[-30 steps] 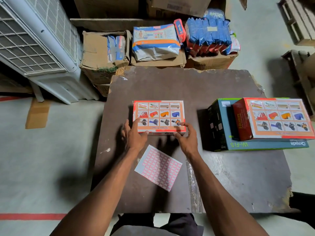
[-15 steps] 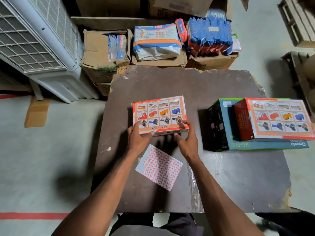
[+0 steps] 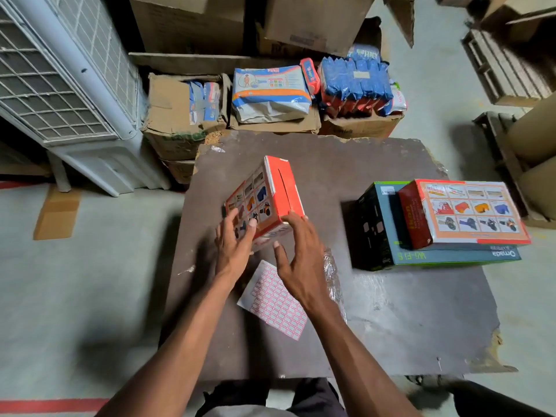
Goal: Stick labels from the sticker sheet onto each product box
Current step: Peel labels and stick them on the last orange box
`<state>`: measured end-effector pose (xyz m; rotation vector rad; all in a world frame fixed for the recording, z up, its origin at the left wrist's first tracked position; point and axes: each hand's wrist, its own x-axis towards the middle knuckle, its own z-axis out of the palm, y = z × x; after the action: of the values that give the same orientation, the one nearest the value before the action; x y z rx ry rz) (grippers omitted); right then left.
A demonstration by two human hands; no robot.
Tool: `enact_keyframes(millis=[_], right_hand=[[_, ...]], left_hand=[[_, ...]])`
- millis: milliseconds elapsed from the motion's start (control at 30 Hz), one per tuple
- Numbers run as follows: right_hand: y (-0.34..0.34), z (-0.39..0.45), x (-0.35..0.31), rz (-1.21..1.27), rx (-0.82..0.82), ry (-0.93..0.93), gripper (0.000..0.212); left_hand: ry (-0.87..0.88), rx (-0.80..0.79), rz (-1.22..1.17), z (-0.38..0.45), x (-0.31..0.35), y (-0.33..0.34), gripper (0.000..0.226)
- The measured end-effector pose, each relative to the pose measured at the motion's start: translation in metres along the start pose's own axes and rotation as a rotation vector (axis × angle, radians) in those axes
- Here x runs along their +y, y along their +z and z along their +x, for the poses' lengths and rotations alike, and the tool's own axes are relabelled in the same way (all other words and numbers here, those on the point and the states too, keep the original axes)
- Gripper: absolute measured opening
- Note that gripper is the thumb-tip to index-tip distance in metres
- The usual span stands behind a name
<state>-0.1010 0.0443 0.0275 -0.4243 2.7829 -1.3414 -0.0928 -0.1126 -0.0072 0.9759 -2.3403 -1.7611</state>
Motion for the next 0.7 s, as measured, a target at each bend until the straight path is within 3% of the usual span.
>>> enact_keyframes(millis=[100, 300, 467, 700], right_hand=[[0.001, -0.003, -0.018, 0.062, 0.013, -0.004, 0.052], [0.005, -0.004, -0.045, 0.266, -0.002, -0.016, 0.041], [0.001, -0.001, -0.059, 0.470, 0.034, 0.151, 0.036], [-0.003, 0.016, -0.057, 0.713, 0.159, 0.358, 0.009]], left_hand=[[0.084, -0.054, -0.123, -0.005, 0.022, -0.006, 0.083], [0.019, -0.061, -0.164, -0.005, 0.040, -0.011, 0.083], [0.036, -0.047, -0.126, -0.010, 0.037, -0.019, 0.074], [0.060, -0.057, -0.084, -0.010, 0.027, -0.029, 0.064]])
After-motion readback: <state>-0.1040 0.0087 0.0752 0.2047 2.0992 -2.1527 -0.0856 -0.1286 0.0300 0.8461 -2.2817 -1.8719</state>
